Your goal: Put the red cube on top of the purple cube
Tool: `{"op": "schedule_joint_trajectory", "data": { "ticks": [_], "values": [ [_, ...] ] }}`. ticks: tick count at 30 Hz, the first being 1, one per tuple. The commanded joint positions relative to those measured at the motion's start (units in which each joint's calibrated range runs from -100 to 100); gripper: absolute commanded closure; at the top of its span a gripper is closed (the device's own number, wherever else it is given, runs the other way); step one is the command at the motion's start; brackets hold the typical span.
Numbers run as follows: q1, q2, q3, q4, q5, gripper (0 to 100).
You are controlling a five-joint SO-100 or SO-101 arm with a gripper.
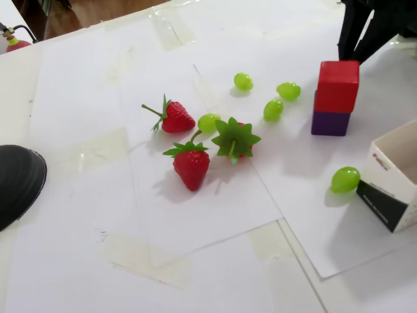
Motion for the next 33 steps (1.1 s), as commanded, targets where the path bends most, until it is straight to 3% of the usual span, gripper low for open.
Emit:
{"op": "schedule_joint_trajectory", "data": {
  "ticks": [1, 33],
  "values": [
    [0.5, 0.0, 0.0, 1.6, 0.3, 100],
    [0.7, 0.0, 0.0, 1.9, 0.3, 100]
  ]
}}
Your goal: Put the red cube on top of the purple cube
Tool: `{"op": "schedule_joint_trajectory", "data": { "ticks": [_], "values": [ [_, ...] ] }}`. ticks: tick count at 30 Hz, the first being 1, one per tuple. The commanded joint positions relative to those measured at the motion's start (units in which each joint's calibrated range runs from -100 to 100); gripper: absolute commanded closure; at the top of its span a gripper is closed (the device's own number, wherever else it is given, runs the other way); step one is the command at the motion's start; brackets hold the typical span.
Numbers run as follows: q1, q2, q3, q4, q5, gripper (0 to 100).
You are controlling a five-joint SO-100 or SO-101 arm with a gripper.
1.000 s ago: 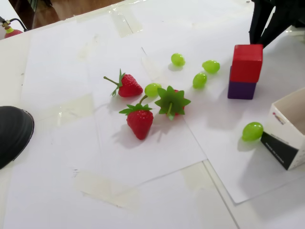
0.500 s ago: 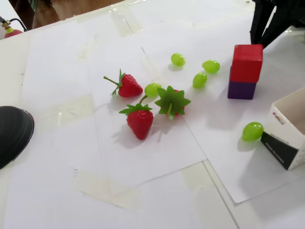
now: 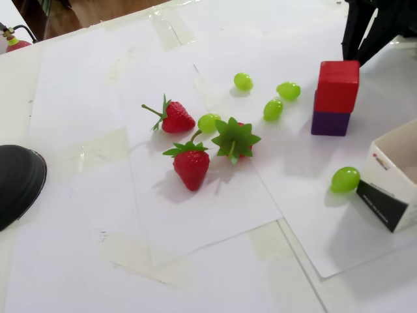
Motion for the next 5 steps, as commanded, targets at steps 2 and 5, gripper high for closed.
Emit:
{"op": "schedule_joint_trajectory", "data": {
  "ticks": [2, 5],
  "values": [
    [0.6, 0.1, 0.0, 0.6, 0.3, 100],
    [0.6, 0.1, 0.0, 0.6, 0.3, 100]
  ]
}}
